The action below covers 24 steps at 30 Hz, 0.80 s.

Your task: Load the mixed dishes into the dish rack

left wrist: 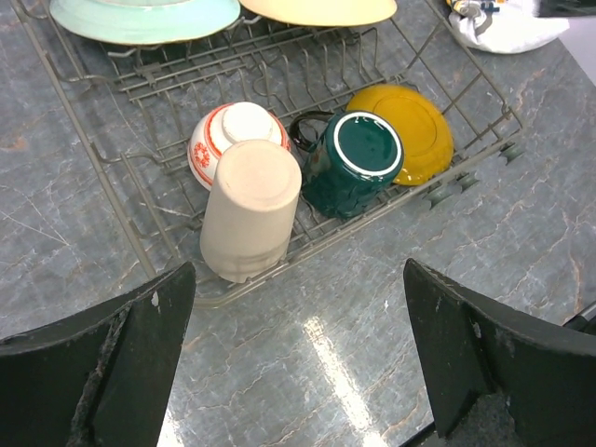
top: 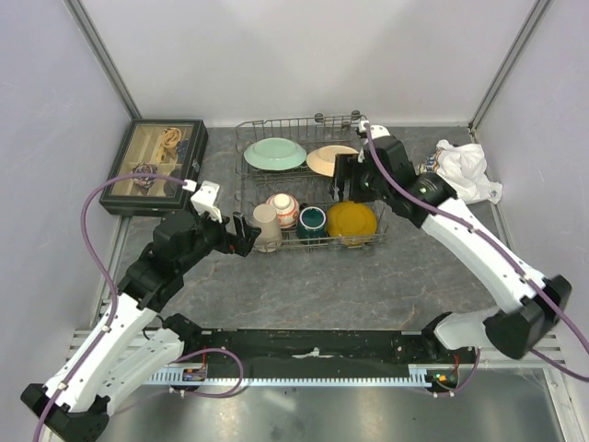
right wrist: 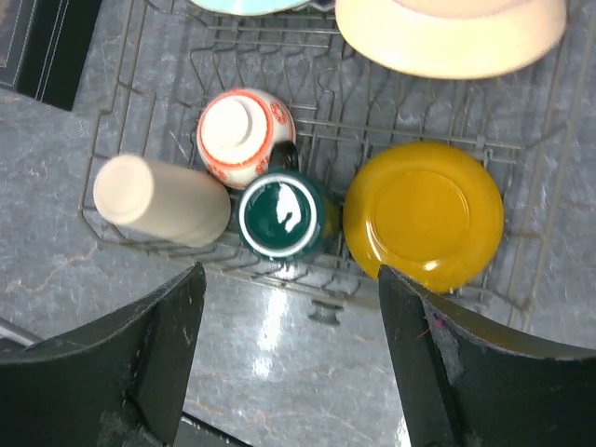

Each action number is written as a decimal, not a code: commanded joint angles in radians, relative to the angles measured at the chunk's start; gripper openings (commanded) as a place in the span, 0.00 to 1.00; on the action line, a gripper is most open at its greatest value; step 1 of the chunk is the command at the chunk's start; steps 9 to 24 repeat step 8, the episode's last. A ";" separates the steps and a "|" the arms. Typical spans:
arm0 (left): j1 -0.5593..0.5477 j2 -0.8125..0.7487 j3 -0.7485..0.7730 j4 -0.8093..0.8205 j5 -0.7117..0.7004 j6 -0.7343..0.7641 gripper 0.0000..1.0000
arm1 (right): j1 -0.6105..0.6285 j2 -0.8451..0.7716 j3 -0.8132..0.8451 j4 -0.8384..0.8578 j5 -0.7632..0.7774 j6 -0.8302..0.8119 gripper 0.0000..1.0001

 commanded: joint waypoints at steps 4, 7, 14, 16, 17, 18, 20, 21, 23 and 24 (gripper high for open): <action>0.002 0.008 0.012 0.030 0.014 0.028 0.99 | 0.000 -0.256 -0.218 0.035 0.038 0.072 0.82; 0.004 0.014 0.012 0.027 0.014 0.028 0.99 | -0.001 -0.341 -0.303 0.031 0.036 0.096 0.82; 0.004 0.016 0.013 0.024 0.011 0.028 0.99 | 0.000 -0.373 -0.339 0.030 0.035 0.107 0.82; 0.004 0.016 0.013 0.024 0.011 0.028 0.99 | 0.000 -0.373 -0.339 0.030 0.035 0.107 0.82; 0.004 0.016 0.013 0.024 0.011 0.028 0.99 | 0.000 -0.373 -0.339 0.030 0.035 0.107 0.82; 0.004 0.016 0.013 0.024 0.011 0.028 0.99 | 0.000 -0.373 -0.339 0.030 0.035 0.107 0.82; 0.004 0.016 0.013 0.024 0.011 0.028 0.99 | 0.000 -0.373 -0.339 0.030 0.035 0.107 0.82; 0.004 0.016 0.013 0.024 0.011 0.028 0.99 | 0.000 -0.373 -0.339 0.030 0.035 0.107 0.82; 0.004 0.016 0.013 0.024 0.011 0.028 0.99 | 0.000 -0.373 -0.339 0.030 0.035 0.107 0.82; 0.004 0.016 0.013 0.024 0.011 0.028 0.99 | 0.000 -0.373 -0.339 0.030 0.035 0.107 0.82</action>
